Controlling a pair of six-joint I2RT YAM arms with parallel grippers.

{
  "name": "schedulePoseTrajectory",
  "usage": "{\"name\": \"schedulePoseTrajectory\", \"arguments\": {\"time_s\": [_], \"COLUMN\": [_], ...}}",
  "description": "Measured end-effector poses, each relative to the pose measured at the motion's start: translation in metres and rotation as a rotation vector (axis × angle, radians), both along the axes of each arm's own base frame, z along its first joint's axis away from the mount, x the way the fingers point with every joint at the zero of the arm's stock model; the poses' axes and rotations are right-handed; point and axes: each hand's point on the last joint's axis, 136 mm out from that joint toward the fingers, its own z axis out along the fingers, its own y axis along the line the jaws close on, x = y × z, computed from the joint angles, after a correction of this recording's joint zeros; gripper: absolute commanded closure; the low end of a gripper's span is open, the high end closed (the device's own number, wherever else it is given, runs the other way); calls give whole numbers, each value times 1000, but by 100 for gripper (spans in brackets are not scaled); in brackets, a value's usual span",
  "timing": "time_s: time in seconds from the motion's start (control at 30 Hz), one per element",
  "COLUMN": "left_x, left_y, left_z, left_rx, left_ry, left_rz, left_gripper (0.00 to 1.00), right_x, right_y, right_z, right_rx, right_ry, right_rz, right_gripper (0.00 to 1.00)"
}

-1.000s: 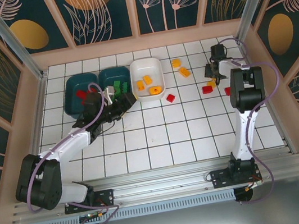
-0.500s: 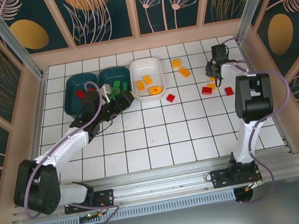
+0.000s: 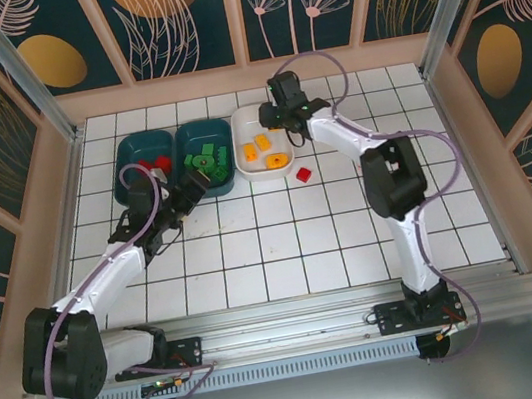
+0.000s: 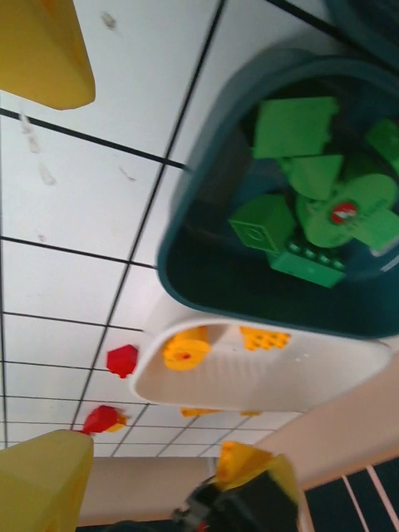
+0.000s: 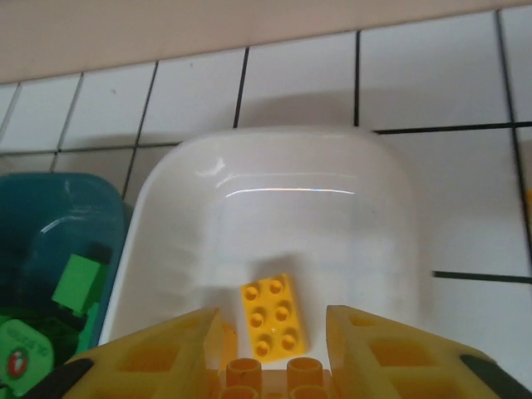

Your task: Sort the legos into containers by color

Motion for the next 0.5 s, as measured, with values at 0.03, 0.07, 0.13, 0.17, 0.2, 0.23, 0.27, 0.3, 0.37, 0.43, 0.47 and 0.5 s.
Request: {"name": "schedulePoseTrajectory", "arguments": {"time_s": [0.03, 0.07, 0.13, 0.17, 0.2, 0.23, 0.27, 0.3, 0.37, 0.43, 0.47, 0.5], "left_x": [-2, -3, -4, -4, -5, -5, -6, -6, -6, -6, -7, -8], "left_y": [-1, -2, -3, -4, -5, -6, -8, -10, -15, -23, -29, -36], "left_z": [-2, -2, 1, 2, 5, 7, 8, 10, 14, 19, 21, 21], "left_rx": [-3, -6, -13, -17, -23, -28, -34, -43, -63, -87, -97, -106], "left_ry": [7, 9, 5, 0, -5, -10, -14, -18, -31, -52, -60, -67], "left_rz": [-7, -13, -22, -26, -32, -39, -46, -57, -85, -123, -145, -175], "left_gripper": [2, 1, 2, 2, 1, 1, 1, 1, 2, 2, 1, 1], "right_x": [3, 5, 5, 4, 4, 4, 5, 4, 0, -3, -1, 1], "right_y": [2, 1, -1, -4, -6, -8, -11, -15, -29, -51, -64, -82], "right_z": [-7, -11, -17, -18, -16, -14, -11, -8, -1, 5, 7, 7], "right_rx": [-5, -9, -18, -23, -24, -25, -26, -28, -43, -64, -78, -101], "right_ry": [18, 32, 57, 66, 66, 66, 64, 58, 47, 43, 38, 33], "right_rz": [-1, -2, -1, -4, -6, -11, -16, -24, -41, -64, -74, -91], "right_gripper": [51, 48, 45, 44, 44, 44, 44, 43, 42, 42, 41, 38]}}
